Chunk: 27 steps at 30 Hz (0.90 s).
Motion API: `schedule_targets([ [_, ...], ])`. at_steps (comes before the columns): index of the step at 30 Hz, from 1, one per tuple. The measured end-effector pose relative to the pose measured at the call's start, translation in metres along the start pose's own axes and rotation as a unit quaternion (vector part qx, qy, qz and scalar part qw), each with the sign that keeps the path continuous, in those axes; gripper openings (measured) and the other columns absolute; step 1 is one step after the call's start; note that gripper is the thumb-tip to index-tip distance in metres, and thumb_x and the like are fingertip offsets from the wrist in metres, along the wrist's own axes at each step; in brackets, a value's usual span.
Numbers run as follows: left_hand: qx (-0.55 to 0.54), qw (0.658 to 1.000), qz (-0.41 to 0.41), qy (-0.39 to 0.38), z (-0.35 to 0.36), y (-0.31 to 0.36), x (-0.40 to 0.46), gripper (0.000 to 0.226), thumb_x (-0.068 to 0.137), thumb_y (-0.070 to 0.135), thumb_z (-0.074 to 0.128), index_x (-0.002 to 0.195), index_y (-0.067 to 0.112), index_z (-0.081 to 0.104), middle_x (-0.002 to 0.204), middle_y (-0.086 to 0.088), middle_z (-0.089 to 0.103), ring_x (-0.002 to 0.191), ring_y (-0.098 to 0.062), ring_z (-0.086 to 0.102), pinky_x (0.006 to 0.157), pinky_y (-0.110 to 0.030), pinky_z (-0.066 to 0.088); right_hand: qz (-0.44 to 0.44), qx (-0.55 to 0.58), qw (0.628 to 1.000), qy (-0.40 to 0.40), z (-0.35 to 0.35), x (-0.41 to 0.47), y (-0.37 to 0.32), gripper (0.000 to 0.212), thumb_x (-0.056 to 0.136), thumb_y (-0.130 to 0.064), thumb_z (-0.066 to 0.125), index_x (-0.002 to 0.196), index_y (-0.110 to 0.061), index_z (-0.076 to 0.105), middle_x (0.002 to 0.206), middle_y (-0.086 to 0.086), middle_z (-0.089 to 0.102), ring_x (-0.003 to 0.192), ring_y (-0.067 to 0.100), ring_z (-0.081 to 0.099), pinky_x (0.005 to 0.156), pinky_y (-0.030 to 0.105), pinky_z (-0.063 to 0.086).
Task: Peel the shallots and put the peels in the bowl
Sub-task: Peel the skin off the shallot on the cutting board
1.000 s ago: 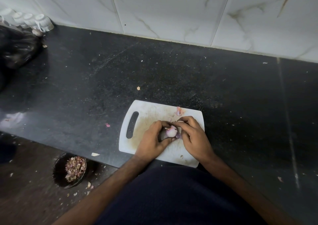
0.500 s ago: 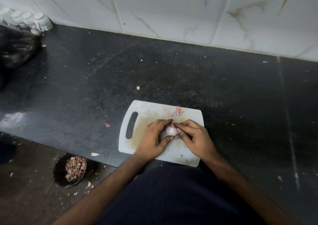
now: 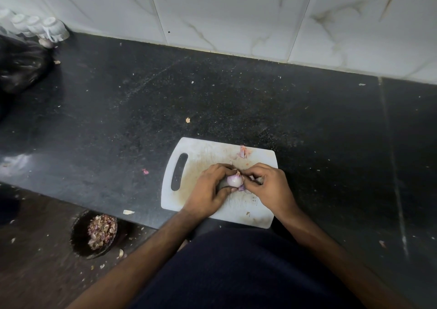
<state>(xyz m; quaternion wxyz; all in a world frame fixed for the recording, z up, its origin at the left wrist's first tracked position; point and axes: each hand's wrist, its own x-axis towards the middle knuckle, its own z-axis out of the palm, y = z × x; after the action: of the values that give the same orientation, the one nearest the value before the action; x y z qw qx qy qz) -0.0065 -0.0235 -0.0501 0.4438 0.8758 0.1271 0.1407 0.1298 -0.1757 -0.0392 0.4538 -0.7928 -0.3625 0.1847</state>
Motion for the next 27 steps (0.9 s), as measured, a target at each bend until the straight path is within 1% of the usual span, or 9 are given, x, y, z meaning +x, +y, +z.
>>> schedule_targets([
  [8, -0.03, 0.999, -0.025, 0.01, -0.003, 0.003, -0.002, 0.031, 0.092, 0.016, 0.077, 0.121, 0.014, 0.066, 0.124, 0.003, 0.067, 0.12, -0.014, 0.062, 0.099, -0.045, 0.052, 0.014, -0.058, 0.998, 0.016, 0.008, -0.001, -0.002, 0.014, 0.084, -0.015, 0.078, 0.097, -0.018, 0.075, 0.091, -0.012, 0.071, 0.082, 0.004, 0.065, 0.075, 0.027, 0.055],
  [10, -0.042, 0.998, -0.043, 0.01, -0.004, 0.004, -0.003, 0.037, 0.091, 0.017, 0.078, 0.125, 0.016, 0.064, 0.126, 0.005, 0.067, 0.121, -0.014, 0.063, 0.101, -0.044, 0.052, 0.008, -0.058, 0.998, 0.018, 0.009, -0.001, -0.002, 0.013, 0.084, -0.015, 0.077, 0.096, -0.019, 0.074, 0.091, -0.012, 0.069, 0.078, 0.004, 0.064, 0.072, 0.026, 0.054],
  [12, -0.05, 0.997, -0.062, 0.005, -0.005, 0.006, -0.003, 0.044, 0.087, 0.017, 0.08, 0.127, 0.018, 0.063, 0.127, 0.007, 0.068, 0.121, -0.013, 0.064, 0.102, -0.042, 0.052, 0.0, -0.046, 0.999, 0.022, 0.01, -0.002, -0.002, 0.012, 0.085, -0.011, 0.076, 0.095, -0.018, 0.073, 0.091, -0.011, 0.068, 0.077, 0.002, 0.064, 0.07, 0.019, 0.052],
  [14, -0.076, 0.994, -0.082, 0.009, -0.006, 0.007, -0.002, 0.044, 0.081, 0.015, 0.083, 0.121, 0.02, 0.065, 0.122, 0.007, 0.071, 0.118, -0.015, 0.066, 0.101, -0.042, 0.054, -0.002, -0.051, 0.998, 0.03, 0.011, -0.004, -0.002, 0.012, 0.086, -0.01, 0.075, 0.095, -0.017, 0.072, 0.092, -0.01, 0.068, 0.079, 0.0, 0.064, 0.07, 0.015, 0.049],
  [17, -0.104, 0.989, -0.099, 0.026, -0.006, 0.007, -0.004, 0.041, 0.073, 0.009, 0.087, 0.105, 0.021, 0.065, 0.114, 0.005, 0.073, 0.112, -0.02, 0.069, 0.096, -0.045, 0.056, 0.029, -0.048, 0.996, 0.074, 0.011, -0.004, 0.0, 0.013, 0.086, -0.008, 0.073, 0.097, -0.016, 0.071, 0.095, -0.01, 0.068, 0.083, 0.003, 0.065, 0.074, 0.021, 0.053],
  [19, -0.114, 0.987, -0.106, 0.036, -0.006, 0.007, -0.005, 0.041, 0.071, 0.007, 0.088, 0.1, 0.022, 0.064, 0.114, 0.005, 0.073, 0.113, -0.019, 0.069, 0.098, -0.044, 0.056, 0.04, -0.04, 0.994, 0.091, 0.009, -0.002, 0.001, 0.014, 0.087, -0.006, 0.072, 0.097, -0.015, 0.071, 0.094, -0.01, 0.068, 0.084, 0.002, 0.064, 0.075, 0.024, 0.054],
  [22, -0.132, 0.984, -0.109, 0.041, -0.006, 0.008, -0.005, 0.04, 0.073, 0.004, 0.088, 0.1, 0.02, 0.063, 0.117, 0.005, 0.074, 0.119, -0.015, 0.068, 0.104, -0.041, 0.054, 0.003, -0.063, 0.997, 0.05, 0.008, -0.001, -0.001, 0.009, 0.097, -0.022, 0.064, 0.103, -0.019, 0.07, 0.101, -0.012, 0.067, 0.09, 0.004, 0.065, 0.075, 0.032, 0.056],
  [25, -0.137, 0.984, -0.105, 0.044, -0.005, 0.008, -0.005, 0.037, 0.075, 0.003, 0.087, 0.101, 0.015, 0.065, 0.118, 0.004, 0.074, 0.118, -0.015, 0.069, 0.104, -0.041, 0.054, -0.063, -0.138, 0.988, -0.039, 0.009, -0.006, -0.003, 0.033, 0.101, -0.051, 0.05, 0.123, -0.028, 0.062, 0.117, -0.015, 0.06, 0.105, 0.006, 0.06, 0.079, 0.03, 0.053],
  [27, -0.145, 0.983, -0.107, 0.047, -0.005, 0.007, -0.006, 0.036, 0.075, 0.002, 0.087, 0.101, 0.013, 0.065, 0.118, 0.002, 0.074, 0.117, -0.016, 0.069, 0.103, -0.043, 0.054, -0.077, -0.178, 0.979, -0.068, 0.01, -0.007, -0.002, 0.039, 0.099, -0.055, 0.049, 0.13, -0.032, 0.057, 0.122, -0.017, 0.057, 0.11, 0.008, 0.057, 0.079, 0.031, 0.053],
])
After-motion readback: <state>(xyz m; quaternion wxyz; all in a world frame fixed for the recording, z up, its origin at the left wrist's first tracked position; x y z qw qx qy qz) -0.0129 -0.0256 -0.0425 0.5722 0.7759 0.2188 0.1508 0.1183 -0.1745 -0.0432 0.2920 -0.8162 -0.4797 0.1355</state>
